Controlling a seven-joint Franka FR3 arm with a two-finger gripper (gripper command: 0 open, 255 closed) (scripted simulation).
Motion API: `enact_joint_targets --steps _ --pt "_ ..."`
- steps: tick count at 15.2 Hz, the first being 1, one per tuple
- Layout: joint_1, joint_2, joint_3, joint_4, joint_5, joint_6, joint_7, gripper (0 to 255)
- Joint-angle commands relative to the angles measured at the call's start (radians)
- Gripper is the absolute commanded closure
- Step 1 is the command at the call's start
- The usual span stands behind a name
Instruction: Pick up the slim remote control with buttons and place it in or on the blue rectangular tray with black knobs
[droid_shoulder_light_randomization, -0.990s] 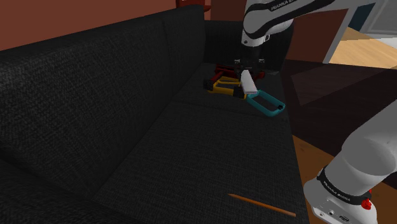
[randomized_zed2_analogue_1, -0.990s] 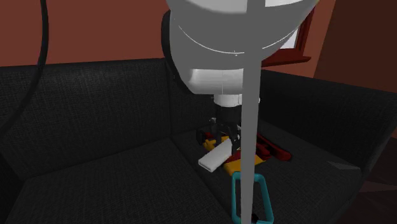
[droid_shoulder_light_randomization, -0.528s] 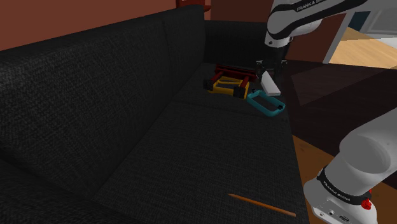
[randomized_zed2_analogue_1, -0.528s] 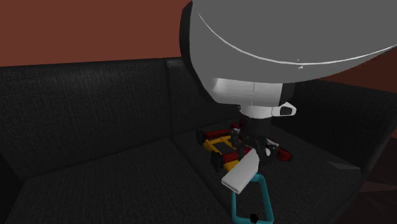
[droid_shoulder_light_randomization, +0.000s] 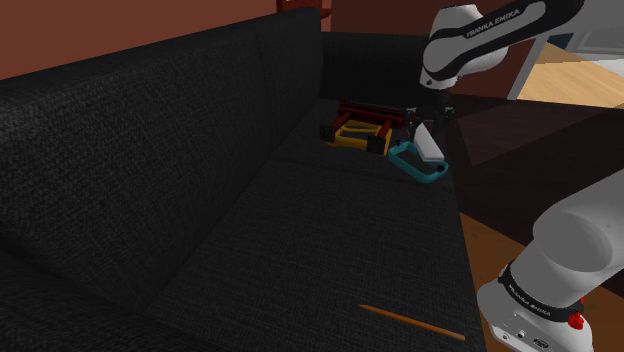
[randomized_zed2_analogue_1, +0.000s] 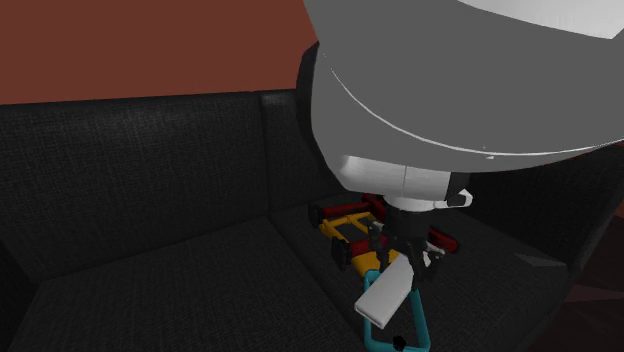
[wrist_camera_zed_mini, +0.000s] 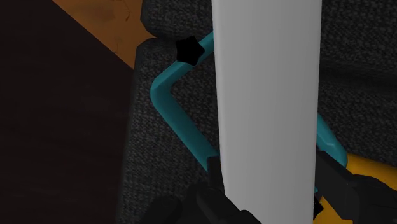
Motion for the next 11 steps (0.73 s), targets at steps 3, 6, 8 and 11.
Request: enact_joint_targets --steps 3,6,8,11 --pt "-0.001 0.026 -0.002 -0.033 -0.002 0.060 0.000 255" --pt "-0.001 0.048 -0.003 -0.055 -0.003 0.104 0.002 255" --pt "-0.002 0.051 -0.003 -0.057 -0.003 0.109 0.002 255" --pt "-0.002 0.051 -0.003 -0.057 -0.003 0.109 0.002 255"
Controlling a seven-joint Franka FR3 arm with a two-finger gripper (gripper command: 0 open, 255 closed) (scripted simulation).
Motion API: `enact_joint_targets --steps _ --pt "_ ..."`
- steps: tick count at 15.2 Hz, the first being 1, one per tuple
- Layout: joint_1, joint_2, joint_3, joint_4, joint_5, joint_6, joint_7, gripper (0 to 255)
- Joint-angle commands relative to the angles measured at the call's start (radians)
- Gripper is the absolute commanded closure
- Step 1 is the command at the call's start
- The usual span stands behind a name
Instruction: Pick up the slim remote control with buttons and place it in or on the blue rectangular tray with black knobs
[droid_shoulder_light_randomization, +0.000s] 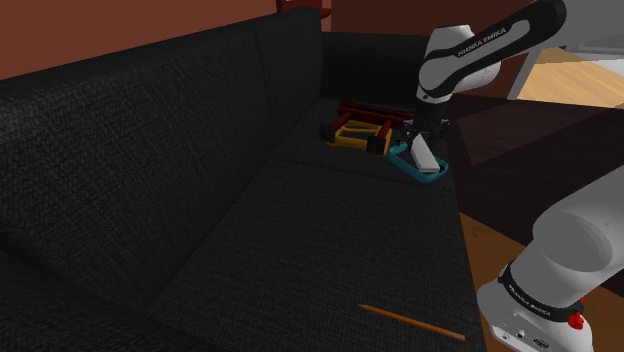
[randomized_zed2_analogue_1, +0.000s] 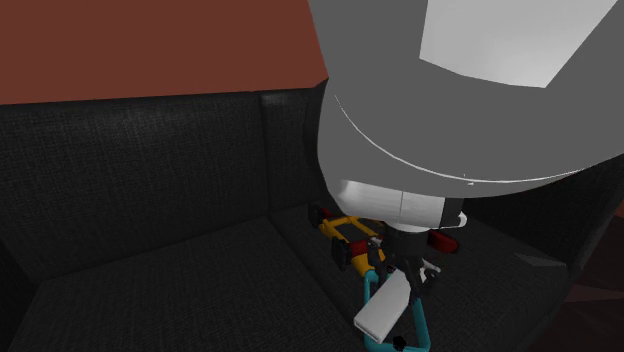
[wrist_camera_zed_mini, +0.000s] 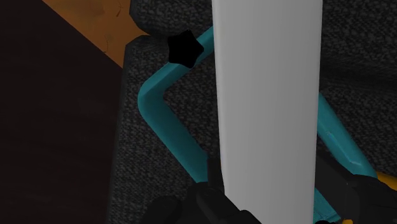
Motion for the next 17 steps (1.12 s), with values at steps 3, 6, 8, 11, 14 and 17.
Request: enact_joint_targets --steps 3,6,8,11,14,17 --pt "0.000 0.000 0.000 0.000 0.000 0.001 0.000 255" --pt "0.000 0.000 0.000 0.000 0.000 0.001 0.000 0" --pt "0.000 0.000 0.000 0.000 0.000 0.001 0.000 0" --pt "0.001 -0.035 0.002 0.039 0.002 -0.073 0.000 0" --pt "0.003 -0.061 0.005 0.078 0.004 -0.138 -0.001 0" --pt "0.003 -0.061 0.005 0.078 0.004 -0.138 -0.001 0"
